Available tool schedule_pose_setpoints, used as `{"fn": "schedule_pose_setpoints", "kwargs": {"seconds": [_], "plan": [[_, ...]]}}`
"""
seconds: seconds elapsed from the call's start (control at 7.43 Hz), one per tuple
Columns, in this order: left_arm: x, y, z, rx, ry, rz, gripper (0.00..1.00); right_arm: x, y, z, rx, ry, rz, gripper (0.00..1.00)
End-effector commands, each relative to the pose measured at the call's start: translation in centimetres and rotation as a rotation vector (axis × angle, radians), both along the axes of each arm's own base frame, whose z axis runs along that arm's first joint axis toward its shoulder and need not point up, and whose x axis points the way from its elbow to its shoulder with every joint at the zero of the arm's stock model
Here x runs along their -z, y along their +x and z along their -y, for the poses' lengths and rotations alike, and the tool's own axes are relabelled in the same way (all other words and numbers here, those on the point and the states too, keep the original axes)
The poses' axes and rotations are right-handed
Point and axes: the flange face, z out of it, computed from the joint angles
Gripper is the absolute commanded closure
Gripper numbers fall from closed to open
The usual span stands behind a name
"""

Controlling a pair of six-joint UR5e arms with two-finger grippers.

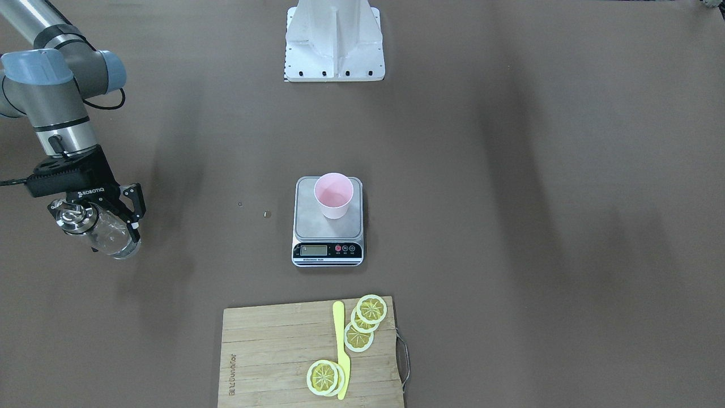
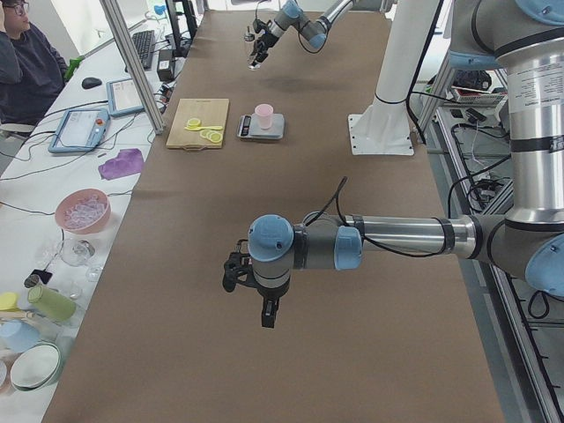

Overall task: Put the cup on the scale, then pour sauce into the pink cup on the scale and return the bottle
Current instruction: 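Carry the upright bottle with the right gripper away from the scale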

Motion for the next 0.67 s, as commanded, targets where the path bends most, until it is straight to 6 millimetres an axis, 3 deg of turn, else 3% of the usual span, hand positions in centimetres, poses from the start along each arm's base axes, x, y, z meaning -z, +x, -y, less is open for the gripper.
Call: {"fn": "schedule_pose_setpoints", "kwargs": {"seconds": [0.0,0.4,0.54], "plan": [[0.1,0.0,0.1,0.001,0.0,0.0,0.02,-0.2,-2.4,-1.2,0.012,-0.039,0.033,1.0],[0.1,0.0,0.1,-0.001,0.004,0.0,0.02,1.1,-4.5,-1.3,0.001,-0.047,0.022,1.0],[0.1,0.0,0.1,-0.001,0.002,0.0,0.02,2.4,-6.1,-0.8,-0.02,-0.056,-0.023,1.0]]}}
